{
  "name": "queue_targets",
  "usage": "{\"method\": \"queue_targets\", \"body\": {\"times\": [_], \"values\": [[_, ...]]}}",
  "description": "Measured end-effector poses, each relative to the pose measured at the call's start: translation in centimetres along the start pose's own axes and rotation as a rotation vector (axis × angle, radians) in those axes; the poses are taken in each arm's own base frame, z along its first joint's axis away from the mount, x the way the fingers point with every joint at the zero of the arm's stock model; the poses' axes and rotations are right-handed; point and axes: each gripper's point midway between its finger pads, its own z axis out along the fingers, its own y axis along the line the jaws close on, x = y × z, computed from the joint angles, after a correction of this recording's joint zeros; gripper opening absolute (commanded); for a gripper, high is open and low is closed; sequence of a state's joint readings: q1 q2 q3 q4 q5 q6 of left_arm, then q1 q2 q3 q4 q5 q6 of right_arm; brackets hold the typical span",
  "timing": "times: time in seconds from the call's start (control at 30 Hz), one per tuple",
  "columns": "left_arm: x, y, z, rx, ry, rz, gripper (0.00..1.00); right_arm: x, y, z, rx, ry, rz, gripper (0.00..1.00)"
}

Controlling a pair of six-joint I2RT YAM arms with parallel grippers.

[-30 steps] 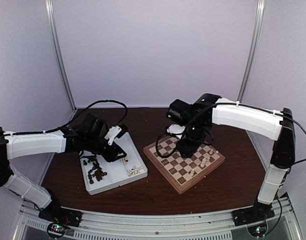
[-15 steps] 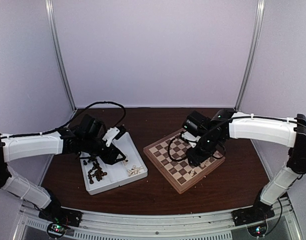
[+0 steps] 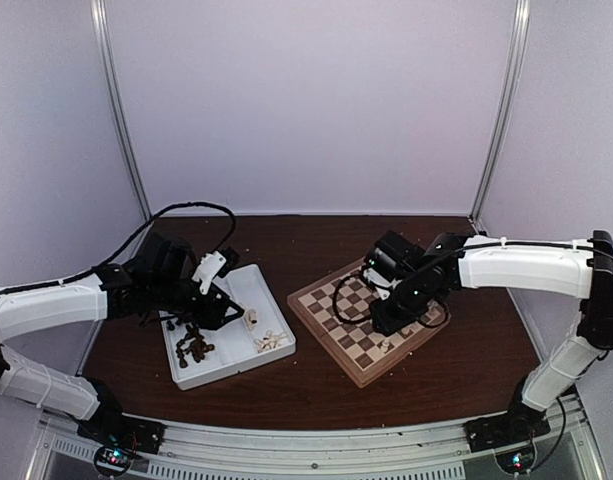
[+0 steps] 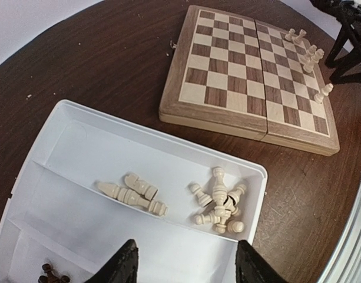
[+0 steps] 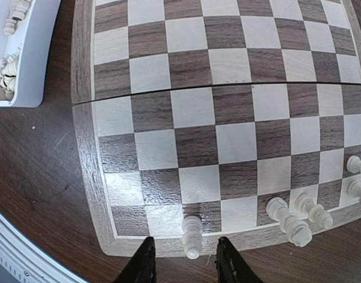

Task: Set up the chess pieces on the board
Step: Adjust the chess piece on the chessboard.

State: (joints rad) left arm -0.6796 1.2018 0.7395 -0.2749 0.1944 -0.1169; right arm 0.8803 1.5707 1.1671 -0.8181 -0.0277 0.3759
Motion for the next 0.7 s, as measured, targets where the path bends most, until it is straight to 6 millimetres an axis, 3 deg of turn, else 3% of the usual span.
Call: {"method": "queue_targets", "body": {"times": [0.23,0.7], "values": [[-1.6,-0.3,-1.2,0.004,-0.091,0.017,0.58,0.8,0.6,0.9,0.01,0.032,-0.013,0.34],[-2.1,-0.4,-1.3,0.009,-0.118,0.023,0.58,2.3,0.1,2.3,0.056,0.08,-0.023,0.29]]}}
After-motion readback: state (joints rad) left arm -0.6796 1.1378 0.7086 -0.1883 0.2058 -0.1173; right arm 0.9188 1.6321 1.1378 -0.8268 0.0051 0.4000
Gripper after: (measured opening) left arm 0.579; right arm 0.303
